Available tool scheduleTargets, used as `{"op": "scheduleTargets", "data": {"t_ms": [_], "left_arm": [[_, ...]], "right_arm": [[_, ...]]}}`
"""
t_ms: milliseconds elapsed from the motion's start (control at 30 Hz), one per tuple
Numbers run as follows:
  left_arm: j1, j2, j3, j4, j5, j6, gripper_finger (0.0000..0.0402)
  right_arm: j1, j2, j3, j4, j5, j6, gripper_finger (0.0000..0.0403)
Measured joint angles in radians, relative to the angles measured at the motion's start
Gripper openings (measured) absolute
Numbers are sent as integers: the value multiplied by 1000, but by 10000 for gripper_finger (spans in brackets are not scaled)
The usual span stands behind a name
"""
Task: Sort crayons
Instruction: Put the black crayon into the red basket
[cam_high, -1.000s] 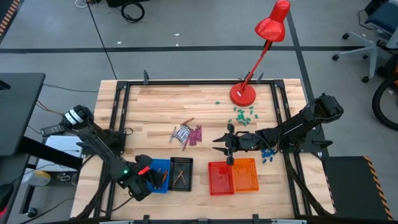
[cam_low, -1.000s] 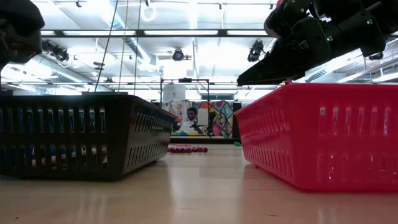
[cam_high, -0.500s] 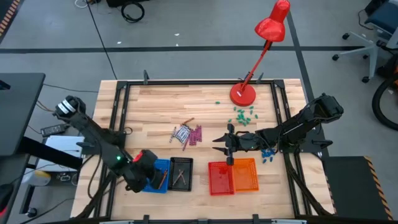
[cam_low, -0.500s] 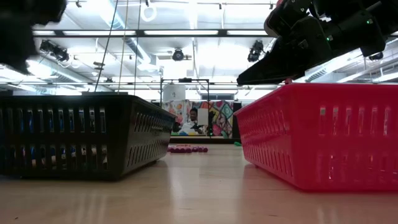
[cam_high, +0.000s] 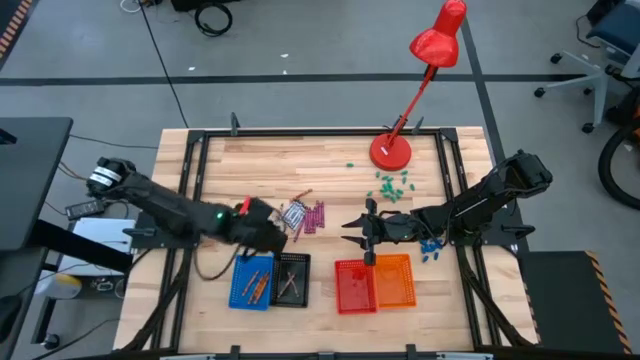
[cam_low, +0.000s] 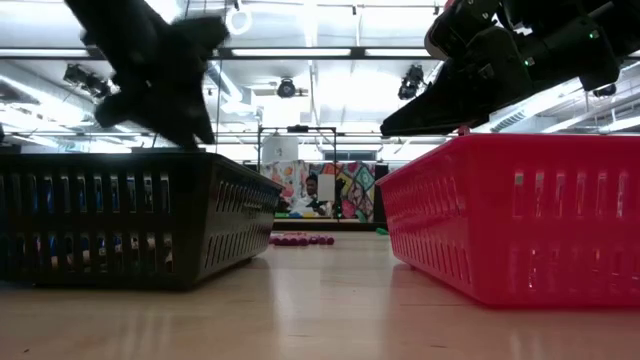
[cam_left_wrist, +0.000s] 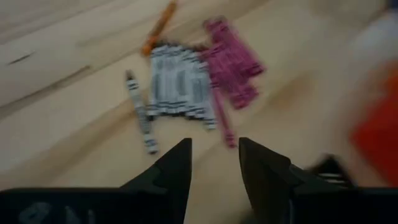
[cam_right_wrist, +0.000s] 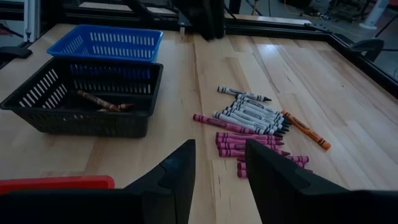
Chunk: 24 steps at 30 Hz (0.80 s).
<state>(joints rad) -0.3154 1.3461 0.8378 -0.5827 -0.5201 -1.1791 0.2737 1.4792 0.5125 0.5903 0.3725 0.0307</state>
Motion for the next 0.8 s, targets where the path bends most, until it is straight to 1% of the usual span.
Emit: {"op": "scheduleTargets", "data": {"t_ms": [167,333,400,567,800], "left_arm": [[116,76,0,13,61,104,144],[176,166,0,47,131,170,144],[189,198,0,42,149,181,144],[202,260,0,46,152,204,144],[212,307,0,17,153,204,144]], "right_arm": [[0,0,0,0,0,-3,144],[0,0,0,-3,0,-5,144],[0,0,0,-3,0,-5,144],[0,0,0,-3,0,-5,144],[0,0,0,-1,0,-5,144]]}}
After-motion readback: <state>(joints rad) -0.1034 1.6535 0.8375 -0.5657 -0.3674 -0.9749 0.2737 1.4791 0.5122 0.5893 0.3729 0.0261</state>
